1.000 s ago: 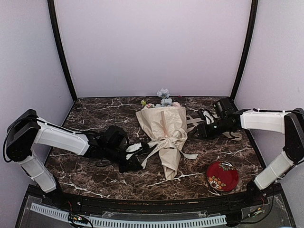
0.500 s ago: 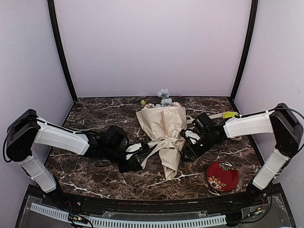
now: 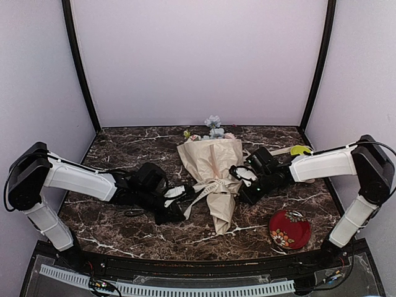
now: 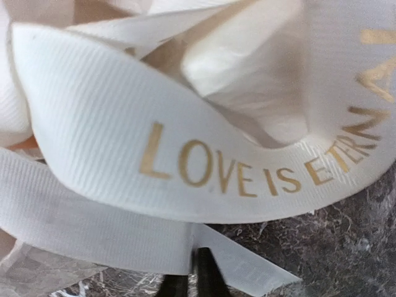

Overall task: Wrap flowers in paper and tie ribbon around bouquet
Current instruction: Tie the half-tied ribbon around the folded bouquet.

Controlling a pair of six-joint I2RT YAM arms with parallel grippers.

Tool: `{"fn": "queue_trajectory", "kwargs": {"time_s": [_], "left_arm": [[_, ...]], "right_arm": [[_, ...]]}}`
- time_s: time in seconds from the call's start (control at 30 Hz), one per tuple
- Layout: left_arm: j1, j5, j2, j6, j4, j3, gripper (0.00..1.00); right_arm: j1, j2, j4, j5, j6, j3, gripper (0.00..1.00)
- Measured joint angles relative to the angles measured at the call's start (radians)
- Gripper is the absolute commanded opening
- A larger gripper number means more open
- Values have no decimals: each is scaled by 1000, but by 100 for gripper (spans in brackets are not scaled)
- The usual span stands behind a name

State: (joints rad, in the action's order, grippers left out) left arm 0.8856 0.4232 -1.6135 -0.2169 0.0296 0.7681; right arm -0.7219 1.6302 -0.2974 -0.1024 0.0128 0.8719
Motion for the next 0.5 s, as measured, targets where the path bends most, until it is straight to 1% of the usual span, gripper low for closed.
{"fn": "queue_trajectory", "kwargs": {"time_s": [0.1, 0.23, 0.37, 0.5], "left_arm": [[0, -5, 0, 0, -2, 0, 0], [0, -9, 0, 0, -2, 0, 0], [0, -12, 0, 0, -2, 0, 0], [0, -11, -1, 0, -2, 0, 0]], "right_arm": [[0, -25, 3, 18, 3, -4, 0], [0, -101, -37, 40, 32, -7, 0], [2, -190, -138, 45, 101, -7, 0], [17, -285, -239, 5, 195, -7, 0]]}}
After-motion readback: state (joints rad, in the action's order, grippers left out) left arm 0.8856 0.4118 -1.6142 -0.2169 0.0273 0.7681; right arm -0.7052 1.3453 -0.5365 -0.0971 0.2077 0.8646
